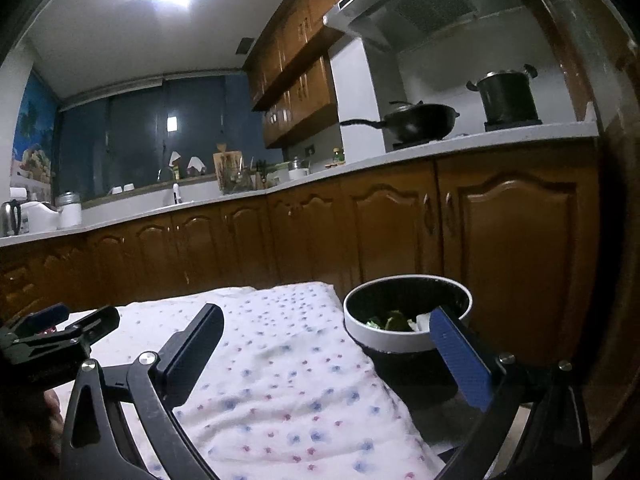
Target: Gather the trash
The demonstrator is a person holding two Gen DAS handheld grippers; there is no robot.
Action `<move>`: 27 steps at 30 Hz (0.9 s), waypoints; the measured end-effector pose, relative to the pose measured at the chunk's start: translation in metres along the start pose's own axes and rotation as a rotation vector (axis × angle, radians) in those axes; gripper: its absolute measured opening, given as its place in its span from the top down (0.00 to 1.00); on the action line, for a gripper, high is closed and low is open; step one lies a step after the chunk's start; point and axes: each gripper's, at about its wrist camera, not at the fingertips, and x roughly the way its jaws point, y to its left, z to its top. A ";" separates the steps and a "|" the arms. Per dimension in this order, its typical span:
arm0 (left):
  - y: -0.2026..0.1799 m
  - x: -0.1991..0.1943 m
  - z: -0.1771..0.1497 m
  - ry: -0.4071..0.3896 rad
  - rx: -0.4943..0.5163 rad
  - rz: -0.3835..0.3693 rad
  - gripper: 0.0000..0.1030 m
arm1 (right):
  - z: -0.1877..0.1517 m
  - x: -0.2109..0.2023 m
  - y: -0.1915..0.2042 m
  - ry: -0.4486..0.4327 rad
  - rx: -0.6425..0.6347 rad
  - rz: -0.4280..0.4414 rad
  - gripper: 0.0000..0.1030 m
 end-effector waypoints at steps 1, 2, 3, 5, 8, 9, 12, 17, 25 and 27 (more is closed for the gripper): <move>0.000 0.001 -0.002 -0.001 -0.002 0.000 0.00 | -0.001 0.000 0.000 0.003 0.000 -0.003 0.00; 0.000 0.002 -0.003 0.001 -0.002 0.001 0.00 | -0.002 0.000 0.000 0.004 -0.002 -0.002 0.00; 0.000 0.002 -0.004 0.001 -0.001 0.004 0.00 | -0.003 0.000 0.001 0.004 -0.004 -0.001 0.00; -0.001 0.003 -0.007 0.002 0.001 0.006 0.00 | -0.004 -0.001 0.003 0.001 -0.014 -0.003 0.00; -0.001 0.005 -0.009 0.001 0.006 0.010 0.00 | -0.005 -0.002 0.006 -0.005 -0.029 -0.003 0.00; -0.001 0.006 -0.009 0.002 0.007 0.011 0.00 | -0.005 -0.001 0.006 -0.004 -0.031 -0.003 0.00; 0.000 0.007 -0.010 0.003 0.003 0.009 0.00 | -0.005 -0.001 0.006 -0.001 -0.026 -0.001 0.00; 0.000 0.008 -0.012 0.002 0.002 0.014 0.00 | -0.006 0.000 0.007 -0.001 -0.032 0.000 0.00; -0.002 0.010 -0.015 -0.006 0.004 0.024 0.00 | -0.006 0.000 0.007 0.001 -0.033 0.003 0.00; -0.002 0.009 -0.015 -0.006 0.000 0.025 0.00 | -0.006 -0.001 0.007 0.000 -0.034 0.003 0.00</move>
